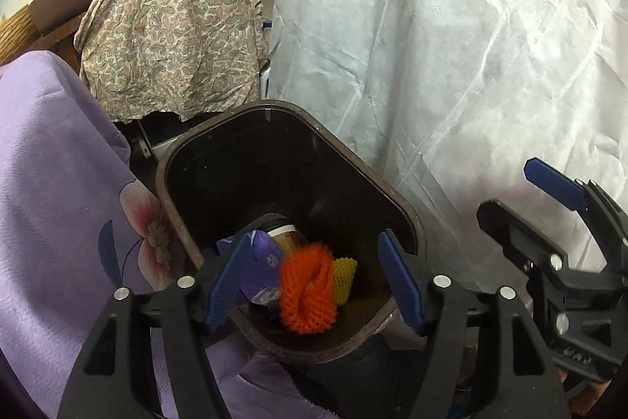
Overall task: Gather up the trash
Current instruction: 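Open both grippers to drop the net and carton into the bin, then grasp the green drink carton with the left gripper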
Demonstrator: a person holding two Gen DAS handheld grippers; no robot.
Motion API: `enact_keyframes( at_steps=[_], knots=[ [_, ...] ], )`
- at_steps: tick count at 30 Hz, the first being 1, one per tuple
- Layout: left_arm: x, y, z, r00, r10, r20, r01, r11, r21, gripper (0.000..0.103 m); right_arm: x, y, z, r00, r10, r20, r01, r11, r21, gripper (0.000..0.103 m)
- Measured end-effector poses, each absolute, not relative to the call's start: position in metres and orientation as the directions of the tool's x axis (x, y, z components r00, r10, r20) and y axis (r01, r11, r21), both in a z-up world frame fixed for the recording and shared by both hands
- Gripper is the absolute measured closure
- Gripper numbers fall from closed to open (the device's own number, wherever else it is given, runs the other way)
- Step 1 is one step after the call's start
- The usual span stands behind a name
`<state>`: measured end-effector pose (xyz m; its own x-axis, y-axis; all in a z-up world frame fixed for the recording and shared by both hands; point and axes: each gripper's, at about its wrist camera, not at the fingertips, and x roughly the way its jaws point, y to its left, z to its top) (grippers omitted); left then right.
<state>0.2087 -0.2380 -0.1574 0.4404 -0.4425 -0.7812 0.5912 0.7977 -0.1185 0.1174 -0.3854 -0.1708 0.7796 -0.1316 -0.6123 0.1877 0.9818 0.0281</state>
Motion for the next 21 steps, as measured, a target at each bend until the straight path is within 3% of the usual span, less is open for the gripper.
enact_keyframes(
  at_steps=[17, 21],
  knots=[
    [0.180, -0.195, -0.126, 0.537, -0.432, -0.724, 0.536, 0.838, -0.103, 0.026, 0.115, -0.384, -0.155, 0.802, -0.150, -0.578, 0.207, 0.978, 0.033, 0.020],
    [0.174, -0.176, -0.112, 0.545, -0.445, -0.710, 0.506, 0.850, -0.145, 0.026, 0.115, -0.382, -0.143, 0.822, -0.135, -0.553, 0.200, 0.978, 0.057, 0.017]
  ],
)
